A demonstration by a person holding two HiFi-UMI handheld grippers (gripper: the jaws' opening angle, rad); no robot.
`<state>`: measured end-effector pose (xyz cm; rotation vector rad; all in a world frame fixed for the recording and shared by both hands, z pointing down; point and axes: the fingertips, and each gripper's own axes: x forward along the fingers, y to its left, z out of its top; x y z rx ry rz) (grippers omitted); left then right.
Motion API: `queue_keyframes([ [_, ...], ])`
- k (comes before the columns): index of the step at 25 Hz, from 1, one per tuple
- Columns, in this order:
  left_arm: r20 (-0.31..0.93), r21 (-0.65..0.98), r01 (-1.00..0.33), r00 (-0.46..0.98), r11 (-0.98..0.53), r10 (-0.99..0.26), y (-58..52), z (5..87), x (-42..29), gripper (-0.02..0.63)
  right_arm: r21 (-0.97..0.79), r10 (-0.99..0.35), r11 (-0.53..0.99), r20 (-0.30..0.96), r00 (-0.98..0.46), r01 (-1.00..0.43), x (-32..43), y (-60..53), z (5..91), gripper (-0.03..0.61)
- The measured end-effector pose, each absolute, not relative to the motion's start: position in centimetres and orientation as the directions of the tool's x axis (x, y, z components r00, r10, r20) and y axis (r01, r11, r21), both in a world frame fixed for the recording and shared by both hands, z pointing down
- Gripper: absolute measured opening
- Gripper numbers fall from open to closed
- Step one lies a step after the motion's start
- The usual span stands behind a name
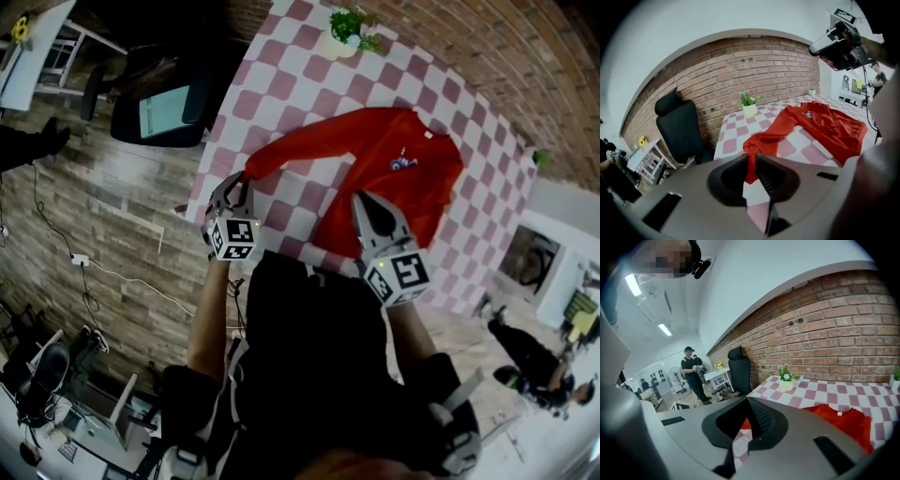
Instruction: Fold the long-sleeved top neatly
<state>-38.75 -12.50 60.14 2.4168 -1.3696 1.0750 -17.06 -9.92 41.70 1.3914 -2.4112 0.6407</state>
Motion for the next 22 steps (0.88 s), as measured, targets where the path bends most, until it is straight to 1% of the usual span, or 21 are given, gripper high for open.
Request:
queue_keyframes([
  [8, 0.535, -0.267, -0.733, 0.428, -0.626, -0.729, -18.0, 52.9, -37.0, 0.052, -0.196, -0.810, 0.333, 0.441, -0.386, -0.922, -14.7, -10.3, 40.5, 0.008],
  [16, 0.421, -0.336, -0.580, 0.612, -0.742, -0.669, -21.3, 46.1, -31.7, 0.051, -0.164, -0.873, 0.176, 0.429, -0.231, -0.971, -11.9, -8.6, 39.3, 0.008],
  [22, 0.372, -0.394, -0.477, 0.699, -0.786, -0.610, -21.4, 42.6, -27.2, 0.051, -0.152, -0.890, 0.119, 0.422, -0.173, -0.981, -8.8, -6.8, 38.6, 0.008],
])
